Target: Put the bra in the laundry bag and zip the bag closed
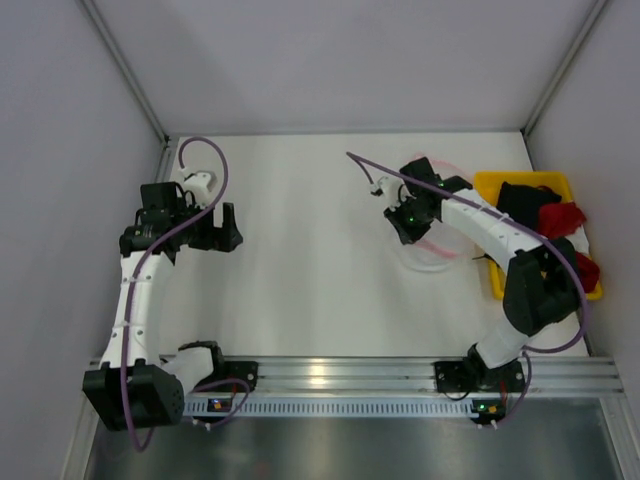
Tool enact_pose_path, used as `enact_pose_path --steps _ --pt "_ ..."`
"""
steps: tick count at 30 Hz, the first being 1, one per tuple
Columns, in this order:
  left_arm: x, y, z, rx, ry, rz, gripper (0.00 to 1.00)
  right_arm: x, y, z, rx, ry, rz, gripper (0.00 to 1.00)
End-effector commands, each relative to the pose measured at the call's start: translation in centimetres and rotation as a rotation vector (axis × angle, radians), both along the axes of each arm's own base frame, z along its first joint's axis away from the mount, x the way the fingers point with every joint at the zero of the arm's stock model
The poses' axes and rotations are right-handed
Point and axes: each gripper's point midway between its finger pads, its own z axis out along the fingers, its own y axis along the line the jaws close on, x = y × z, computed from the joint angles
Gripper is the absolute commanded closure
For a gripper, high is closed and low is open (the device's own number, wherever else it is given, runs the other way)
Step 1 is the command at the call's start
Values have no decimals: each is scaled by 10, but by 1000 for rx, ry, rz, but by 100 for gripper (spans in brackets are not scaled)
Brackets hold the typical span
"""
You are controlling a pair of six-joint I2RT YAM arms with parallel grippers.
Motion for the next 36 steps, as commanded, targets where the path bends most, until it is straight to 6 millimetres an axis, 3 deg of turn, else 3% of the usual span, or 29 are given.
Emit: enact_pose_path --steps 1,3,6,9,14,15,17,19,20,21,24,26,27,29,30,34,35,36 --pt "4 -3 10 -25 -30 5 1 9 55 30 69 -93 152 89" --pt "4 -3 8 -32 -17 17 2 -5 86 38 97 -94 258 92" --pt "4 -1 5 -49 7 60 2 -35 120 34 90 -69 433 100" --pt "4 -5 7 -76 11 62 3 -64 146 26 75 -66 577 100" --pt "0 -16 14 -144 10 49 4 -94 161 12 58 -59 671 94" --pt "0 -17 15 -154 10 47 4 -102 160 6 50 -57 695 94" --pt "-1 -21 18 -173 3 30 4 -104 153 15 45 -133 732 94" --pt "-2 -22 20 -182 0 21 5 -111 135 17 19 -199 783 94" --pt "-3 -24 20 -192 0 13 5 -114 117 6 -37 -200 791 94" --pt "-2 -26 20 -198 3 7 5 -113 108 13 -60 -249 823 94" --pt "-4 -37 21 -239 4 -69 7 -111 77 4 -167 -282 827 91" --pt "-6 -45 20 -269 -16 -122 10 -102 60 -3 -226 -319 793 84" --pt "-1 -50 29 -279 -91 -171 10 -98 59 1 -223 -350 777 82" --pt "0 -54 25 -279 -149 -217 4 -86 54 5 -219 -386 724 75" --pt "5 -55 34 -251 -248 -259 3 -82 53 12 -207 -411 700 73" --pt "7 -64 28 -108 -432 -430 2 -56 51 39 -130 -484 580 58" --pt "4 -66 13 -78 -438 -462 2 -44 45 49 -110 -506 524 50" --pt "3 -72 12 -7 -505 -540 2 -39 42 53 -84 -506 485 47"
